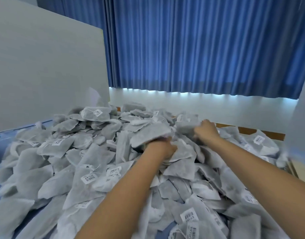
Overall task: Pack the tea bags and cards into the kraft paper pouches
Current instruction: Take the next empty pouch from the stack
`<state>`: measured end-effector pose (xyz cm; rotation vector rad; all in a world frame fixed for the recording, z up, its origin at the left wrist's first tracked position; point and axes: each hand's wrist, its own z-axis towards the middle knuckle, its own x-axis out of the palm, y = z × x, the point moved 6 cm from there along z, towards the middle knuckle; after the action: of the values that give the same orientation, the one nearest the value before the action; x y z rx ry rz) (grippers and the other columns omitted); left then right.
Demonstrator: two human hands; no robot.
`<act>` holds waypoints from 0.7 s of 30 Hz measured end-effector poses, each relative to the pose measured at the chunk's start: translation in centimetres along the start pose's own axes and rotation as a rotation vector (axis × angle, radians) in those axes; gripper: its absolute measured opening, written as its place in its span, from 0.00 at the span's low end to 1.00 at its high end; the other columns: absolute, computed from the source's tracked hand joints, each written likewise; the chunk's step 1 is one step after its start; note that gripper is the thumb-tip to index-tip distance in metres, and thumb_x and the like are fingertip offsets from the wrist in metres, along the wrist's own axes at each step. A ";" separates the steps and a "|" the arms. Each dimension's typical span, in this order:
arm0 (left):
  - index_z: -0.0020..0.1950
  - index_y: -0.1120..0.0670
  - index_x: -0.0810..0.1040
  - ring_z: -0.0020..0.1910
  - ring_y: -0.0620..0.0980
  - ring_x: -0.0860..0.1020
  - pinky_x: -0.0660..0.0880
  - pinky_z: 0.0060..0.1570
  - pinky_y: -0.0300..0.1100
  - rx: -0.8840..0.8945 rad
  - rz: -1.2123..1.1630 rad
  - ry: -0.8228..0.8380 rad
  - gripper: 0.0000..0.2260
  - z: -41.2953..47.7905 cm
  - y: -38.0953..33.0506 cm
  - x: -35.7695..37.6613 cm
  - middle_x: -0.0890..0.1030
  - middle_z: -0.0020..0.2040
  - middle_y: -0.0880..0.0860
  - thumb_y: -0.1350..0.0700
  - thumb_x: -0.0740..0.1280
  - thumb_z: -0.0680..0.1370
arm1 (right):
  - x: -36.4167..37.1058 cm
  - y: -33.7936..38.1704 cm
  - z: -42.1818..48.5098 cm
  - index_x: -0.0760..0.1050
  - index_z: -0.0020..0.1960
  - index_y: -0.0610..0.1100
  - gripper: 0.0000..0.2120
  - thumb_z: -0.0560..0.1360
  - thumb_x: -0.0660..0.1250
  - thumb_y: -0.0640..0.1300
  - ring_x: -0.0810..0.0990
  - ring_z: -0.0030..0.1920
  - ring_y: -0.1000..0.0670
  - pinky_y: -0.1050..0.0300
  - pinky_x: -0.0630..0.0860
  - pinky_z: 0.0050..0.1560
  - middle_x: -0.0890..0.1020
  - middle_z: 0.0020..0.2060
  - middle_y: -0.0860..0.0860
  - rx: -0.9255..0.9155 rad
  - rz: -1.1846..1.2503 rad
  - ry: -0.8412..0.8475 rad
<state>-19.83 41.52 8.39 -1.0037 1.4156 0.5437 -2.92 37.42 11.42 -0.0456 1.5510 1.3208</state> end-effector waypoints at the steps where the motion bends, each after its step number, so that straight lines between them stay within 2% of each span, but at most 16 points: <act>1: 0.73 0.55 0.64 0.68 0.61 0.67 0.67 0.64 0.52 -0.042 0.057 0.054 0.21 -0.6 -0.1 -1.3 0.66 0.73 0.59 0.50 0.56 0.81 | -0.4 1.1 0.5 0.72 0.60 0.40 0.16 0.73 0.63 0.41 0.75 0.56 0.39 0.54 0.71 0.49 0.74 0.58 0.41 -0.018 0.047 -0.071; 3: 0.70 0.58 0.66 0.62 0.63 0.75 0.74 0.52 0.50 -0.058 -0.036 0.227 0.19 -1.6 0.1 -4.3 0.73 0.67 0.62 0.51 0.57 0.81 | 0.2 3.3 1.5 0.69 0.65 0.45 0.20 0.74 0.63 0.47 0.72 0.62 0.39 0.49 0.71 0.59 0.70 0.64 0.43 -0.086 0.131 -0.083; 5: 0.66 0.61 0.70 0.53 0.63 0.81 0.79 0.44 0.49 -0.032 -0.368 0.430 0.18 -3.1 1.1 -7.8 0.79 0.57 0.66 0.51 0.55 0.82 | 2.4 5.4 2.3 0.67 0.70 0.49 0.25 0.74 0.65 0.53 0.68 0.67 0.40 0.45 0.67 0.67 0.66 0.69 0.44 -0.187 0.106 -0.002; 6: 0.62 0.61 0.74 0.50 0.61 0.82 0.80 0.40 0.46 0.034 -0.539 0.431 0.17 -3.0 1.9 -9.7 0.81 0.53 0.66 0.52 0.54 0.82 | 3.8 6.4 2.6 0.66 0.71 0.50 0.28 0.74 0.67 0.55 0.65 0.70 0.40 0.44 0.64 0.70 0.64 0.71 0.44 -0.250 0.085 0.038; 7: 0.58 0.61 0.77 0.47 0.57 0.84 0.80 0.37 0.42 0.102 -0.728 0.319 0.17 -2.3 3.2 -11.7 0.83 0.51 0.64 0.54 0.54 0.82 | 5.2 7.3 2.8 0.64 0.73 0.51 0.31 0.73 0.68 0.57 0.62 0.72 0.40 0.44 0.61 0.72 0.61 0.73 0.44 -0.309 0.068 0.083; 8: 0.53 0.61 0.80 0.43 0.53 0.84 0.79 0.35 0.40 0.166 -0.934 0.102 0.16 -1.3 4.9 -13.7 0.84 0.48 0.62 0.55 0.55 0.81 | 6.7 8.2 3.0 0.63 0.74 0.53 0.34 0.72 0.69 0.59 0.58 0.74 0.40 0.43 0.57 0.73 0.59 0.75 0.44 -0.360 0.046 0.131; 9: 0.48 0.61 0.81 0.38 0.50 0.84 0.78 0.34 0.41 0.200 -1.087 -0.202 0.16 -0.5 7.1 -15.2 0.84 0.44 0.60 0.57 0.55 0.80 | 8.4 8.9 3.4 0.61 0.75 0.55 0.36 0.71 0.69 0.62 0.53 0.76 0.41 0.42 0.54 0.74 0.55 0.76 0.44 -0.395 0.010 0.187; 10: 0.46 0.61 0.81 0.36 0.50 0.82 0.77 0.37 0.44 0.171 -1.094 -0.551 0.15 0.3 9.8 -15.7 0.84 0.41 0.58 0.57 0.56 0.79 | 10.1 9.6 3.6 0.58 0.75 0.57 0.38 0.70 0.68 0.64 0.48 0.77 0.40 0.41 0.50 0.75 0.52 0.78 0.45 -0.416 -0.025 0.243; 11: 0.46 0.60 0.80 0.39 0.52 0.80 0.76 0.42 0.48 0.080 -0.928 -0.838 0.14 1.1 12.6 -15.0 0.83 0.43 0.58 0.55 0.58 0.79 | 11.8 10.0 3.8 0.56 0.76 0.59 0.39 0.70 0.67 0.66 0.44 0.77 0.40 0.40 0.47 0.75 0.49 0.78 0.45 -0.429 -0.050 0.296; 12: 0.51 0.57 0.80 0.47 0.55 0.77 0.71 0.50 0.51 -0.081 -0.649 -0.976 0.13 1.9 15.0 -12.8 0.81 0.50 0.58 0.51 0.60 0.78 | 13.3 10.3 4.0 0.55 0.76 0.60 0.39 0.70 0.67 0.66 0.41 0.77 0.41 0.40 0.44 0.75 0.46 0.78 0.46 -0.437 -0.055 0.344; 13: 0.57 0.51 0.78 0.57 0.58 0.72 0.65 0.57 0.55 -0.231 -0.388 -0.933 0.15 3.3 17.0 -9.4 0.76 0.60 0.58 0.46 0.60 0.77 | 14.7 10.2 4.2 0.54 0.76 0.61 0.39 0.70 0.68 0.65 0.38 0.77 0.41 0.40 0.42 0.74 0.45 0.78 0.47 -0.434 -0.055 0.393; 15: 0.67 0.42 0.70 0.68 0.61 0.62 0.58 0.67 0.58 -0.384 -0.234 -0.606 0.21 6.2 19.7 -2.4 0.61 0.72 0.57 0.38 0.57 0.76 | 17.1 9.0 4.4 0.55 0.75 0.63 0.39 0.69 0.69 0.65 0.36 0.76 0.40 0.36 0.44 0.74 0.44 0.78 0.51 -0.408 -0.133 0.482; 16: 0.69 0.40 0.68 0.68 0.62 0.64 0.60 0.68 0.57 -0.380 -0.265 -0.503 0.24 7.2 20.0 -0.6 0.57 0.73 0.56 0.35 0.55 0.75 | 17.9 8.0 4.6 0.56 0.75 0.63 0.38 0.69 0.68 0.65 0.40 0.77 0.39 0.35 0.48 0.74 0.46 0.78 0.52 -0.402 -0.197 0.507; 17: 0.69 0.39 0.68 0.67 0.62 0.66 0.63 0.66 0.57 -0.347 -0.310 -0.485 0.26 7.9 19.7 0.0 0.56 0.74 0.56 0.32 0.53 0.73 | 17.9 7.3 4.5 0.58 0.75 0.60 0.36 0.70 0.67 0.65 0.49 0.76 0.39 0.37 0.54 0.73 0.50 0.78 0.51 -0.407 -0.233 0.511; 19: 0.69 0.39 0.67 0.68 0.59 0.66 0.65 0.66 0.55 -0.235 -0.313 -0.425 0.29 9.3 18.3 -0.1 0.57 0.74 0.53 0.31 0.49 0.71 | 16.7 6.0 4.3 0.64 0.73 0.53 0.33 0.72 0.66 0.63 0.66 0.70 0.43 0.47 0.66 0.67 0.65 0.73 0.47 -0.438 -0.203 0.482; 21: 0.71 0.44 0.67 0.72 0.58 0.60 0.63 0.66 0.49 -0.099 -0.271 -0.342 0.28 9.4 16.0 0.3 0.59 0.75 0.54 0.37 0.51 0.73 | 14.8 4.7 3.7 0.67 0.71 0.50 0.29 0.74 0.65 0.60 0.72 0.65 0.45 0.56 0.68 0.58 0.73 0.68 0.47 -0.466 -0.181 0.443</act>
<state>-27.80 57.34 2.89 -1.1024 0.9413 0.5575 -9.94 50.20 4.89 -0.7982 1.5148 1.5661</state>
